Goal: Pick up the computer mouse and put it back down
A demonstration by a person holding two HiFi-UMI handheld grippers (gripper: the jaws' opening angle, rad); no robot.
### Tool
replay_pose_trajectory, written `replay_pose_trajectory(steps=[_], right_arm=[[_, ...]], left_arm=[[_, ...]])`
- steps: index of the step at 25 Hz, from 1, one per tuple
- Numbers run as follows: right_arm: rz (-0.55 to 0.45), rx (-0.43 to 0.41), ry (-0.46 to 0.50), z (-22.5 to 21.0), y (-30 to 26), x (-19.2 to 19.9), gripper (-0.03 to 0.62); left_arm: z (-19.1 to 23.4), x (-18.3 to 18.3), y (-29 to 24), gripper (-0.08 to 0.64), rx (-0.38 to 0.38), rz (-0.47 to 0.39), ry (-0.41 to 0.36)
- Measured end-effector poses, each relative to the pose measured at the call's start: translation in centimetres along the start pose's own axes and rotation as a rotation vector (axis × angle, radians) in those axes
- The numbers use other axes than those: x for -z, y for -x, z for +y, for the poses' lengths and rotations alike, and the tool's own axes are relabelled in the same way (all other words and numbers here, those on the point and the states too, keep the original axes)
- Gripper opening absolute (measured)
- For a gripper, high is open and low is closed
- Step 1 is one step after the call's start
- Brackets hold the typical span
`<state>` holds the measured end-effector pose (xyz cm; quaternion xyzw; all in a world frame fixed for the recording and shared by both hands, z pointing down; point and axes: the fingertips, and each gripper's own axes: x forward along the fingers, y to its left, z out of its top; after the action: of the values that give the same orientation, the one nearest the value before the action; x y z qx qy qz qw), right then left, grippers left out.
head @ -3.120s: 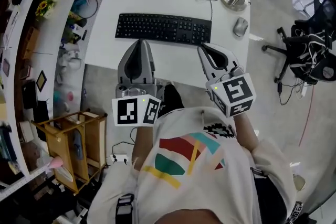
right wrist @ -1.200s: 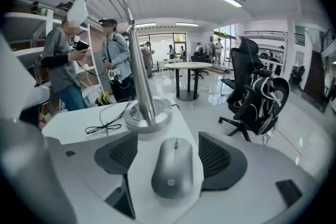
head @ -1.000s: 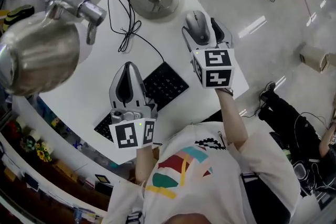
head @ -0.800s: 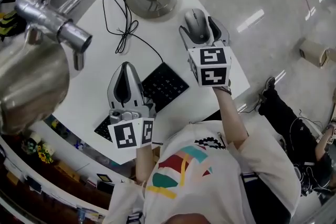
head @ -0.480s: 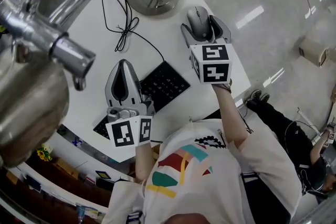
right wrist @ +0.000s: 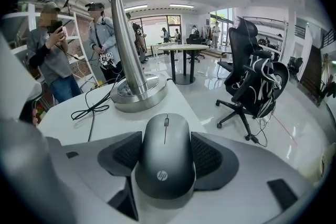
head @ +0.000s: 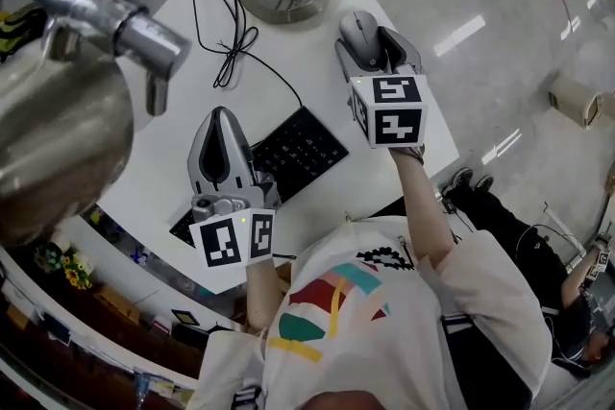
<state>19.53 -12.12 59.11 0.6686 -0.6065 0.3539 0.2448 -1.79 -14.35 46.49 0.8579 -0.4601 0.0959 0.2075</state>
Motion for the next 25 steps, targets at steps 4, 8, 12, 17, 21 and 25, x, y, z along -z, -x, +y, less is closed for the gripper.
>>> replay_pose_trajectory(steps=[4, 8, 12, 17, 21, 25], right_arm=[[-0.019, -0.024, 0.000, 0.3, 1.3, -0.5, 0.304], [-0.103, -0.073, 0.022, 1.7, 3.8, -3.0, 0.304], [-0.221, -0.105, 0.062, 3.0, 9.0, -6.5, 0.304], [-0.417, -0.155, 0.117, 4.9, 16.9, -11.6, 0.304], [-0.549, -0.231, 0.154, 7.3, 23.5, -13.6, 0.304], [-0.666, -0.348, 0.221, 11.3, 29.1, -15.1, 0.304]], left_arm=[[-0.3, -1.1, 1.0, 0.046, -0.014, -0.020, -0.005], [-0.9, -2.2, 2.6, 0.046, -0.029, -0.062, -0.008], [-2.7, -3.7, 5.3, 0.046, -0.022, -0.108, -0.009], [-4.6, -7.3, 8.6, 0.046, -0.029, -0.225, -0.026], [-6.0, -10.7, 12.4, 0.046, -0.042, -0.325, -0.039], [-6.5, -14.2, 16.6, 0.046, -0.087, -0.428, -0.079]])
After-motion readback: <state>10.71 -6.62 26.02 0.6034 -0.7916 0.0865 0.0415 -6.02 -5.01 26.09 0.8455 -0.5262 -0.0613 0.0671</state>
